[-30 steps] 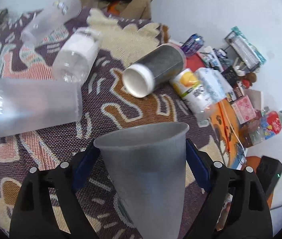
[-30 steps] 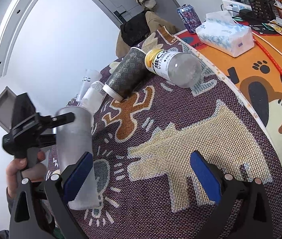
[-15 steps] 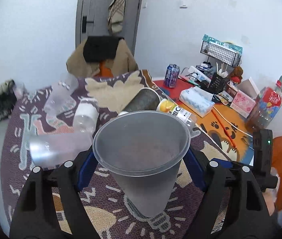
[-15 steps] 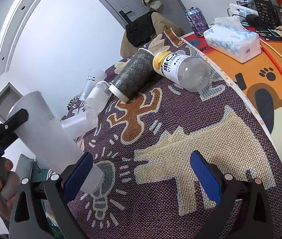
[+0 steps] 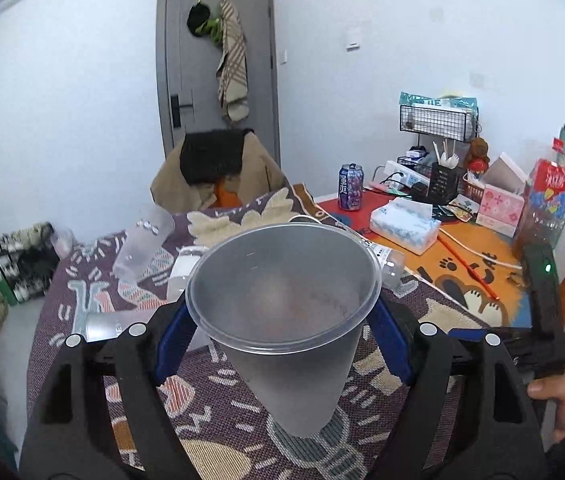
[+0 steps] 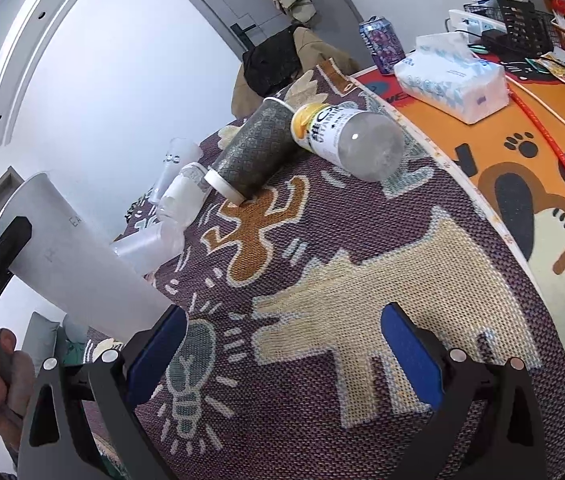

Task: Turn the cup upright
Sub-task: 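Rotate the grey cup upright with the left gripper and lower it onto the table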

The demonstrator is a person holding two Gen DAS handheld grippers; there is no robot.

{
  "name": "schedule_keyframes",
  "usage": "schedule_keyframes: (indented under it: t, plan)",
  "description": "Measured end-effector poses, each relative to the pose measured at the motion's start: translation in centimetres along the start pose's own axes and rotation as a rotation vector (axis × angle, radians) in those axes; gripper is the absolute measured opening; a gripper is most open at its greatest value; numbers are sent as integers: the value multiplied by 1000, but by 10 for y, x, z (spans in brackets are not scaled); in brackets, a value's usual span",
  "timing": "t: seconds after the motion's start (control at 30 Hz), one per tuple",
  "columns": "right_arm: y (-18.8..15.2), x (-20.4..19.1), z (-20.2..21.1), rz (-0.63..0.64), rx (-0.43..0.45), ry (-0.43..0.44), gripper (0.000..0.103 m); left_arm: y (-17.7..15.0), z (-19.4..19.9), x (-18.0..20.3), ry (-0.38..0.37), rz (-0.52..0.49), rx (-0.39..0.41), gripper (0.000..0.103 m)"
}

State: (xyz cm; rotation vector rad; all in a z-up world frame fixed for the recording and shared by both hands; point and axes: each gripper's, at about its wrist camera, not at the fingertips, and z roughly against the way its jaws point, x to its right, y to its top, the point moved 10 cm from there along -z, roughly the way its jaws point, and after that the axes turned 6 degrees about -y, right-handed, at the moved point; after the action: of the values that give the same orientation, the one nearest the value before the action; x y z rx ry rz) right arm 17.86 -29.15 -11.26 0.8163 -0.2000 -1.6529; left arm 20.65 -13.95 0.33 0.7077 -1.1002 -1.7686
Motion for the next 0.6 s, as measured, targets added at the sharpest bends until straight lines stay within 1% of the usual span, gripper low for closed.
schedule_keyframes:
  t: [0.07, 0.17, 0.23, 0.27, 0.3, 0.33, 0.4, 0.6]
  plan:
    - [-3, 3, 0, -5, -2, -2, 96, -5, -2, 3, 11, -16, 7, 79]
    - [-6, 2, 1, 5, -3, -5, 96, -16, -7, 3, 1, 11, -9, 80]
    - [-8, 0, 1, 9, -4, -2, 96, -18, -4, 3, 13, 10, 5, 81]
    - [-9, -1, 2, 14, -3, -2, 96, -20, -4, 5, 5, 12, -4, 83]
    - [-10, -2, 3, 18, -1, -2, 96, -22, -4, 6, -5, 17, -13, 93]
    - [-11, -3, 4, 20, 0, 0, 96, -23, -2, 8, -15, 23, -13, 98]
    - [-12, -5, 8, 27, 6, 6, 96, -25, 2, 10, -15, 21, -7, 98]
    - [-16, -15, 17, 58, 29, 13, 96, -37, 1, 9, -2, 36, -36, 98]
